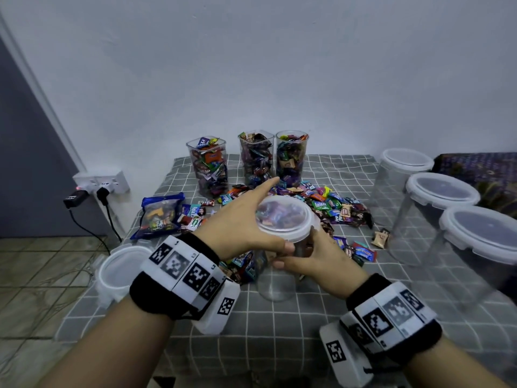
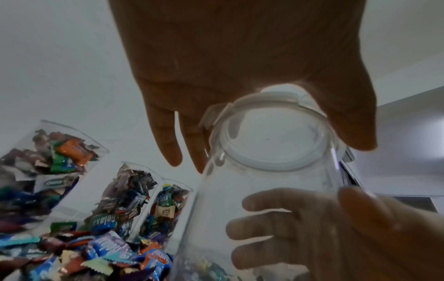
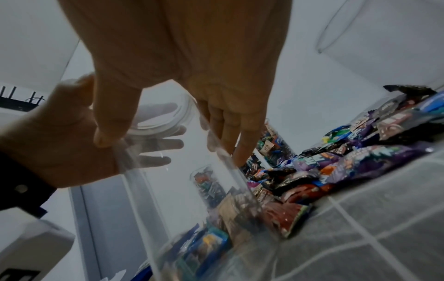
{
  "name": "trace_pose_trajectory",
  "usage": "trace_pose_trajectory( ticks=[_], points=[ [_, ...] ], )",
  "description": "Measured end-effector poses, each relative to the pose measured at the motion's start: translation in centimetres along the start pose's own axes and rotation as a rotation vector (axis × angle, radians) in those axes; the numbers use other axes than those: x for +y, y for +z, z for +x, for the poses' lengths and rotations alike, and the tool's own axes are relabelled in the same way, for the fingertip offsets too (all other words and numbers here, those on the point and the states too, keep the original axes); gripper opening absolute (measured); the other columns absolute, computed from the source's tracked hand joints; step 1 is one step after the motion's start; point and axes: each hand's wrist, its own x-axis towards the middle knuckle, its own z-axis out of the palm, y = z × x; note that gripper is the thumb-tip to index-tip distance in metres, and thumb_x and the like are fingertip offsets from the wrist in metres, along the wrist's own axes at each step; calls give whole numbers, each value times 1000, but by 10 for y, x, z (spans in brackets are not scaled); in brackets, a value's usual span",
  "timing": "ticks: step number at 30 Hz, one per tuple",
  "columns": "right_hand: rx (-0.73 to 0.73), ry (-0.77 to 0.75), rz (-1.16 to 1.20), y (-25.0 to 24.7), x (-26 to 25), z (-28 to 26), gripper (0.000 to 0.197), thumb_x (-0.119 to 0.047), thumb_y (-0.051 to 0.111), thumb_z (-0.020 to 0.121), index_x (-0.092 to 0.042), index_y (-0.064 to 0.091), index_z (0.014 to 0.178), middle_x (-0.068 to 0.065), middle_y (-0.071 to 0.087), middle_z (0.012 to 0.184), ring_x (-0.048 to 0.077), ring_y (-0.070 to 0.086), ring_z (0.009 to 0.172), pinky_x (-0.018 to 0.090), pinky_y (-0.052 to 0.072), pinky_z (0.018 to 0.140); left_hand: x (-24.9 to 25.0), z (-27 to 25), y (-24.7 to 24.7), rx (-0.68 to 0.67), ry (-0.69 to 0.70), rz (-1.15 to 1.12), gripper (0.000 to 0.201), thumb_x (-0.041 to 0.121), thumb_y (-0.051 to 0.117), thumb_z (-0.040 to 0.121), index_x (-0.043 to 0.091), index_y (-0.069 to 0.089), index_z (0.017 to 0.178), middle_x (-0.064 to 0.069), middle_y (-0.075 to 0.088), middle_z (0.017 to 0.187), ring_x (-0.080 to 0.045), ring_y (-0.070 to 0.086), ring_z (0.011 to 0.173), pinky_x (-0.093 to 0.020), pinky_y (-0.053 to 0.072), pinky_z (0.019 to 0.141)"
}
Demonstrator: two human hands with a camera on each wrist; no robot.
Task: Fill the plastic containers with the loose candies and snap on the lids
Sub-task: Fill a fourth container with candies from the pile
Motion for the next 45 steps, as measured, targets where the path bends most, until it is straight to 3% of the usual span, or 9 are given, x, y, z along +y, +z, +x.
trace_pose_trajectory(
  ticks=[7, 12, 15, 19, 23, 25, 29, 34, 45],
  points=[
    [-21, 57, -14, 0, -2, -1, 80, -25, 85, 63, -31, 38, 126, -17, 55, 124, -7, 53, 113, 15, 43, 95, -2, 8, -5, 60, -43, -175, 77, 64, 73, 41, 45, 55, 113, 14, 62, 118, -4, 58, 108, -36, 47, 99],
    [-4, 70, -14, 1, -1, -1, 80, -30, 86, 59, -24, 43, 127, -11, 60, 118, -1, 58, 108, 21, 45, 94, 10, 15, -12, 18, -57, -319, 50, 57, 66, 51, 32, 67, 95, 16, 68, 81, 5, 62, 73, -9, 45, 64],
    [-9, 87, -15, 1, -2, -1, 78, -39, 87, 53, -32, 44, 117, -12, 60, 116, -1, 58, 107, 20, 46, 95, 16, 21, -21, -9, -168, -433, 37, 45, 67, 67, 23, 66, 96, 9, 69, 78, -7, 64, 71, -18, 50, 66],
    [-19, 104, -4, 0, -2, -2, 67, -29, 88, 58, -34, 45, 109, -13, 61, 110, -5, 60, 100, 17, 47, 90, 15, 25, -46, 56, -317, -589, 59, 57, 67, 53, 27, 69, 105, -1, 68, 87, -15, 64, 81, -31, 53, 74],
    [-35, 96, -1, 0, -7, -3, 63, -33, 79, 54, -38, 42, 105, -20, 56, 108, -14, 57, 93, 6, 44, 80, 6, 9, -74, 190, -255, -371, 53, 52, 65, 57, 35, 63, 107, 4, 64, 111, -13, 58, 105, -30, 46, 86],
    [-39, 95, 3, 0, -8, -3, 63, -33, 79, 54, -38, 42, 105, -20, 55, 109, -13, 56, 95, 6, 44, 82, -5, -10, -87, 213, -191, -201, 50, 55, 64, 59, 44, 60, 107, 11, 61, 113, -6, 55, 106, -23, 41, 85],
    [-41, 88, 7, 0, -6, -3, 65, -36, 79, 53, -36, 43, 108, -16, 58, 111, -6, 58, 101, 16, 46, 89, -43, -51, -99, 307, -270, 1, 75, 70, 59, 40, 43, 57, 111, 12, 57, 115, 6, 53, 95, -12, 36, 77],
    [-35, 81, 1, 1, -6, -5, 66, -38, 79, 52, -37, 45, 108, -16, 60, 107, -5, 60, 98, 20, 48, 88, -98, -86, -87, 280, -463, 314, 103, 81, 64, 40, 35, 49, 131, -3, 50, 131, -19, 49, 114, -36, 39, 96],
    [-12, 75, -12, 2, -9, -6, 66, -35, 78, 53, -35, 43, 109, -17, 57, 109, -14, 58, 93, 7, 46, 78, -144, -83, -52, 67, -587, 779, 89, 80, 55, 65, 38, 35, 140, 1, 26, 151, -20, 27, 137, -41, 24, 113]
  ],
)
